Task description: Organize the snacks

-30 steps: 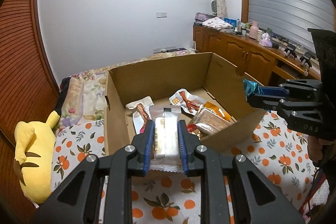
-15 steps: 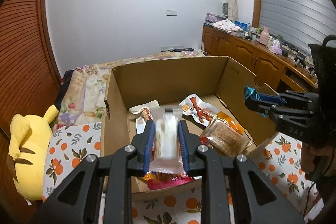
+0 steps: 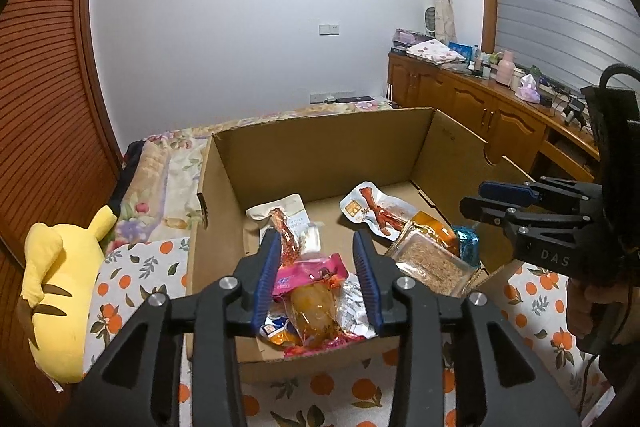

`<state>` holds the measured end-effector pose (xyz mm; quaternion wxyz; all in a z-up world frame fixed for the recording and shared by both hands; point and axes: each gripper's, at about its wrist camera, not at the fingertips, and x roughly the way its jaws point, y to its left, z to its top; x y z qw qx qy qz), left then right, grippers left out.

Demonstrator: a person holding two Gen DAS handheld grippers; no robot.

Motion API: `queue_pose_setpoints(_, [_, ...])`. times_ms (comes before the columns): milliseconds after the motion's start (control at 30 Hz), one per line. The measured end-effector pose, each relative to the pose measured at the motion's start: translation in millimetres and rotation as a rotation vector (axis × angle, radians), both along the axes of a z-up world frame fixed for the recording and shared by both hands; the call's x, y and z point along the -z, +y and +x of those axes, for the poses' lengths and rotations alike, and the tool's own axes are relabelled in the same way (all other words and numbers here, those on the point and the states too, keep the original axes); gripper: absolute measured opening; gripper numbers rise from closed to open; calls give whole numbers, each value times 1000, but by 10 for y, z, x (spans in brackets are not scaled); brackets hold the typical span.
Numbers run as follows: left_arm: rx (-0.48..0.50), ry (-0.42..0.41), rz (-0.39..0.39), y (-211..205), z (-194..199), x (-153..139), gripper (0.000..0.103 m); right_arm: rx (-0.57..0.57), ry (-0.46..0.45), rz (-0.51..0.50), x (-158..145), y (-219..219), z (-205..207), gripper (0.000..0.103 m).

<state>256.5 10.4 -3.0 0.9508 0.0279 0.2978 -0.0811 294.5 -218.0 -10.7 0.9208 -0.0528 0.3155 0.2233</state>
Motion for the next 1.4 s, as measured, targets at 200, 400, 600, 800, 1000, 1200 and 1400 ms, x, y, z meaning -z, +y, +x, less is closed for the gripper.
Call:
queue_pose_setpoints(200, [6, -10, -10, -24, -119, -26, 43, 14, -55, 14, -72, -1, -147, 39])
queue_pose_setpoints(400, [0, -35, 0, -45, -216, -69, 53, 28, -95, 28, -139, 15, -283, 48])
queue_pose_setpoints(600, [-25, -85, 9, -36, -283, -115, 72, 58, -116, 32, -140, 6, -326, 63])
queue_pose_setpoints(800, [-37, -66, -13, 8, -266, -100, 89, 93, -130, 37, -114, -30, -319, 79])
queue_pose_setpoints(1000, [-51, -88, -19, 35, -297, -107, 102, 138, -149, 29, -123, -67, -318, 90])
queue_pose_setpoints(1200, [-87, -117, -26, 55, -372, -132, 102, 151, -165, 25, -148, -75, -344, 92])
queue_pose_setpoints(1400, [-91, -151, -27, 51, -471, -185, 102, 161, -184, 20, -194, -62, -418, 92])
